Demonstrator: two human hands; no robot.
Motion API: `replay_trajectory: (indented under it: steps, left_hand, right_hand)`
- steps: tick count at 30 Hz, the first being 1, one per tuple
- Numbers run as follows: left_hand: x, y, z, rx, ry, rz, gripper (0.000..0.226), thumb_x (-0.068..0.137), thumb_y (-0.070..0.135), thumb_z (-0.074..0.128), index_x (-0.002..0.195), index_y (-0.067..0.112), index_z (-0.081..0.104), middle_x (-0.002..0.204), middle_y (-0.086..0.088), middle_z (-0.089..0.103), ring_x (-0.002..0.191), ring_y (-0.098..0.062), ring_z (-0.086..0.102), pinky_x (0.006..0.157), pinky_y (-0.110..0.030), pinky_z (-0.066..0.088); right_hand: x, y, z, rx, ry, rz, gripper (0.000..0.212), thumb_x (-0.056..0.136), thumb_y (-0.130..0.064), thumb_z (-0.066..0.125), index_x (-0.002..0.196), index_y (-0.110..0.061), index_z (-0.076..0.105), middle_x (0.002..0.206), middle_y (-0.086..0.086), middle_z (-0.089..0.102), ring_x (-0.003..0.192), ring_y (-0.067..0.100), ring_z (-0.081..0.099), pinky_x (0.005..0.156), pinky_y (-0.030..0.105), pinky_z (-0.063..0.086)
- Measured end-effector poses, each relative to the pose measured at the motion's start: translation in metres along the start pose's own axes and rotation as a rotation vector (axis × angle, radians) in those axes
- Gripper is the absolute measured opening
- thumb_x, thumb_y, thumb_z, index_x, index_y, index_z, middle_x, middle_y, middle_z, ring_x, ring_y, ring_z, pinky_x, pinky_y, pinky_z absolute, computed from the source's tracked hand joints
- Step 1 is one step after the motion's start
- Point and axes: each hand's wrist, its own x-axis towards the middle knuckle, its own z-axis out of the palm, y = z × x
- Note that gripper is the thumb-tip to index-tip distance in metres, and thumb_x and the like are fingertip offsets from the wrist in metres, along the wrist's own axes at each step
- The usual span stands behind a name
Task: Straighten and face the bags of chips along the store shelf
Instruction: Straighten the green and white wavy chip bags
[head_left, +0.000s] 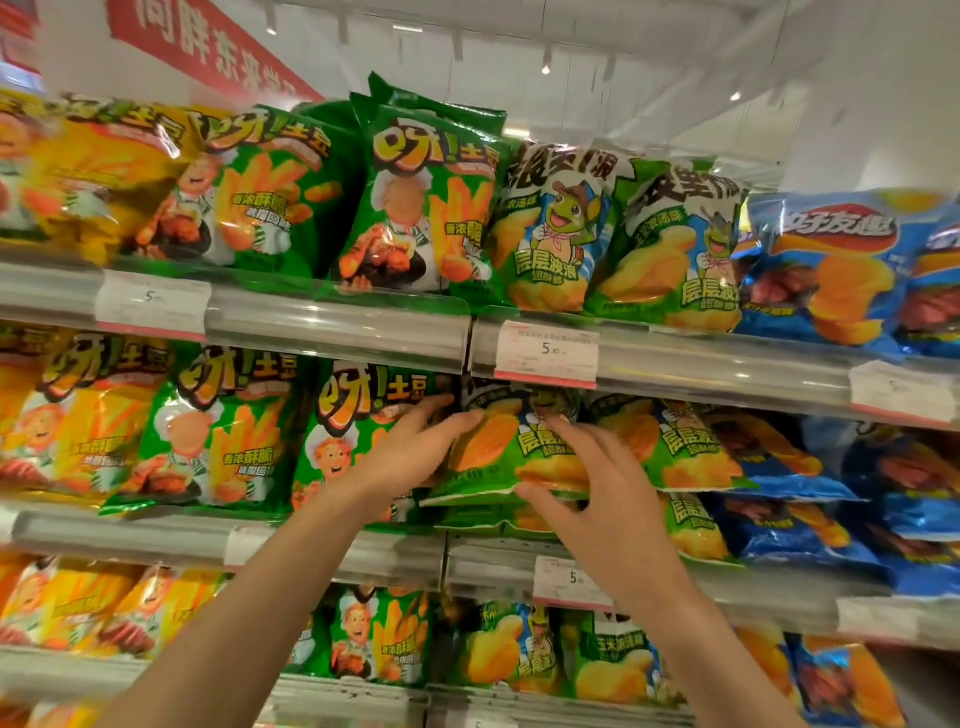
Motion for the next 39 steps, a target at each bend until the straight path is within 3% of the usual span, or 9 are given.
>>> replay_trajectory:
  steps: [2, 7, 11, 14, 21, 24, 28, 32, 39]
  left_hand:
    - [0.000, 0.003, 0.009, -0.009, -0.043, -0.026, 0.070, 0.088, 0.062, 0.062, 0.148, 0.039, 0.035, 0.132, 0.005, 0.056, 0.114, -0.020, 0.059, 0.084, -0.034, 0.051]
    - [0.003, -0.001, 0.026, -0.019, 0.020, 0.073, 0.084, 0.078, 0.056, 0.076, 0.149, 0.037, 0.036, 0.136, 0.005, 0.060, 0.116, -0.016, 0.061, 0.105, -0.040, 0.049]
    - [-0.009, -0.003, 0.030, 0.028, 0.049, 0.203, 0.091, 0.072, 0.059, 0.078, 0.149, 0.045, 0.031, 0.137, 0.012, 0.055, 0.121, -0.013, 0.057, 0.104, -0.043, 0.050]
    - [-0.025, -0.003, 0.031, -0.003, 0.049, 0.270, 0.085, 0.079, 0.048, 0.080, 0.148, 0.047, 0.031, 0.130, 0.019, 0.057, 0.117, -0.006, 0.060, 0.099, -0.041, 0.054]
    - [-0.065, -0.016, 0.000, -0.016, 0.076, 0.326, 0.068, 0.091, 0.042, 0.067, 0.145, 0.058, 0.028, 0.125, 0.036, 0.047, 0.101, 0.031, 0.048, 0.079, -0.006, 0.050]
    - [-0.074, -0.029, -0.027, -0.049, 0.147, 0.288, 0.069, 0.085, 0.049, 0.072, 0.138, 0.067, 0.032, 0.140, 0.017, 0.050, 0.123, -0.003, 0.057, 0.096, -0.036, 0.055]
    - [-0.082, -0.039, -0.053, -0.107, 0.196, 0.265, 0.068, 0.081, 0.042, 0.073, 0.133, 0.069, 0.038, 0.126, 0.020, 0.059, 0.117, -0.014, 0.064, 0.084, -0.038, 0.061]
    - [-0.083, -0.043, -0.064, -0.108, 0.213, 0.264, 0.069, 0.079, 0.049, 0.073, 0.133, 0.071, 0.036, 0.137, 0.010, 0.055, 0.127, -0.024, 0.057, 0.092, -0.048, 0.057]
    - [-0.078, -0.041, -0.075, -0.030, 0.271, 0.304, 0.071, 0.078, 0.059, 0.073, 0.133, 0.074, 0.031, 0.142, 0.012, 0.048, 0.136, -0.027, 0.046, 0.103, -0.057, 0.046]
  right_hand:
    - [-0.011, 0.001, -0.003, 0.019, -0.019, 0.005, 0.067, 0.086, -0.055, 0.065, 0.145, -0.045, 0.036, 0.145, -0.020, 0.037, 0.135, 0.003, 0.033, 0.111, 0.024, 0.031]
    - [-0.024, 0.003, -0.008, 0.120, -0.091, 0.095, 0.066, 0.084, -0.060, 0.064, 0.142, -0.050, 0.033, 0.141, -0.026, 0.032, 0.132, 0.000, 0.035, 0.110, 0.027, 0.036]
    - [-0.020, 0.006, -0.010, 0.306, -0.021, 0.255, 0.069, 0.084, -0.065, 0.059, 0.144, -0.047, 0.029, 0.142, -0.022, 0.041, 0.129, 0.003, 0.043, 0.108, 0.038, 0.043]
    - [-0.017, 0.005, -0.006, 0.344, 0.013, 0.300, 0.076, 0.086, -0.062, 0.059, 0.150, -0.040, 0.024, 0.147, -0.019, 0.040, 0.128, 0.000, 0.041, 0.106, 0.029, 0.038]
    - [-0.025, -0.013, 0.020, 0.451, -0.075, 0.282, 0.072, 0.087, -0.060, 0.061, 0.147, -0.047, 0.024, 0.134, -0.024, 0.050, 0.118, 0.001, 0.055, 0.100, 0.037, 0.051]
    - [-0.022, -0.031, 0.034, 0.478, -0.139, 0.207, 0.064, 0.090, -0.058, 0.058, 0.145, -0.046, 0.029, 0.133, -0.028, 0.050, 0.119, -0.001, 0.054, 0.099, 0.034, 0.051]
    - [-0.001, -0.039, 0.043, 0.369, -0.112, 0.201, 0.051, 0.099, -0.046, 0.048, 0.146, -0.032, 0.035, 0.131, -0.018, 0.052, 0.111, -0.003, 0.054, 0.093, 0.021, 0.048]
    - [0.043, -0.021, 0.054, 0.050, -0.115, 0.233, 0.045, 0.100, -0.031, 0.049, 0.142, -0.015, 0.044, 0.137, 0.013, 0.050, 0.126, 0.030, 0.050, 0.108, 0.043, 0.041]
    - [0.079, -0.004, 0.079, -0.229, -0.424, 0.482, 0.094, 0.090, -0.065, 0.047, 0.155, -0.008, 0.011, 0.158, 0.024, 0.019, 0.141, 0.044, 0.026, 0.115, 0.050, 0.030]
